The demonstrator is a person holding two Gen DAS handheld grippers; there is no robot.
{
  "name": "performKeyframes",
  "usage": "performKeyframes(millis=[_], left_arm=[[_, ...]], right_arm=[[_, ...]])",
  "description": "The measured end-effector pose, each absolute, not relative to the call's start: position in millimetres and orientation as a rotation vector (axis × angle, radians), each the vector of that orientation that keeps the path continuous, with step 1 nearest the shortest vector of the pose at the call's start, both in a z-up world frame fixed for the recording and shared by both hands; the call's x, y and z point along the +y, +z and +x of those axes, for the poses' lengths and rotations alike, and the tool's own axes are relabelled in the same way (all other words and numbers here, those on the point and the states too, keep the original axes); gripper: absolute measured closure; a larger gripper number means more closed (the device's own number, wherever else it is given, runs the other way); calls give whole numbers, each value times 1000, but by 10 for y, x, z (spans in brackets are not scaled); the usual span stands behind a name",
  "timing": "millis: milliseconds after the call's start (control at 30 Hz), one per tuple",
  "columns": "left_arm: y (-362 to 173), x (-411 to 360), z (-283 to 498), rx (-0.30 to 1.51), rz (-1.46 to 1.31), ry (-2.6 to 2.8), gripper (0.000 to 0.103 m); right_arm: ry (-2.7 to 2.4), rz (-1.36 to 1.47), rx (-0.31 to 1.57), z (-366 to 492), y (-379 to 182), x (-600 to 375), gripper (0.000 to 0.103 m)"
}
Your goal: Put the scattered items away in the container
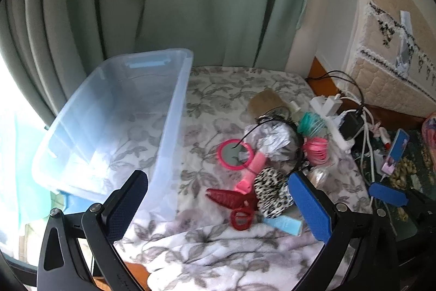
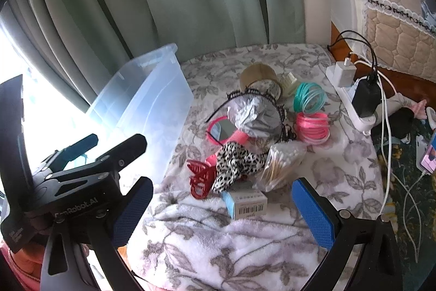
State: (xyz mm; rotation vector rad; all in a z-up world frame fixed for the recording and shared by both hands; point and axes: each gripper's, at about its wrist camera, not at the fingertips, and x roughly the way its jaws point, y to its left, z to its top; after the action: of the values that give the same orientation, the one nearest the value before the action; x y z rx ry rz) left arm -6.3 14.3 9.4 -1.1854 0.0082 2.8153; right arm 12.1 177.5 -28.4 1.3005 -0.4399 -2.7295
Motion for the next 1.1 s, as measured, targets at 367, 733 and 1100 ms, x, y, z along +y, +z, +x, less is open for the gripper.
performKeyframes(millis=[367, 733, 1100], left_arm=[[-119, 475, -262, -24, -1206, 2647, 0], [-675, 797, -494, 30, -1414, 2501, 2], [-1090, 792, -712, -17, -1540, 2415, 12]], right_arm=[[-2705, 1356, -543, 106, -470, 2201, 0], [-2742, 1461, -593, -53, -808, 2544, 1], [-2658, 1492, -786, -255, -1104, 2653, 9]])
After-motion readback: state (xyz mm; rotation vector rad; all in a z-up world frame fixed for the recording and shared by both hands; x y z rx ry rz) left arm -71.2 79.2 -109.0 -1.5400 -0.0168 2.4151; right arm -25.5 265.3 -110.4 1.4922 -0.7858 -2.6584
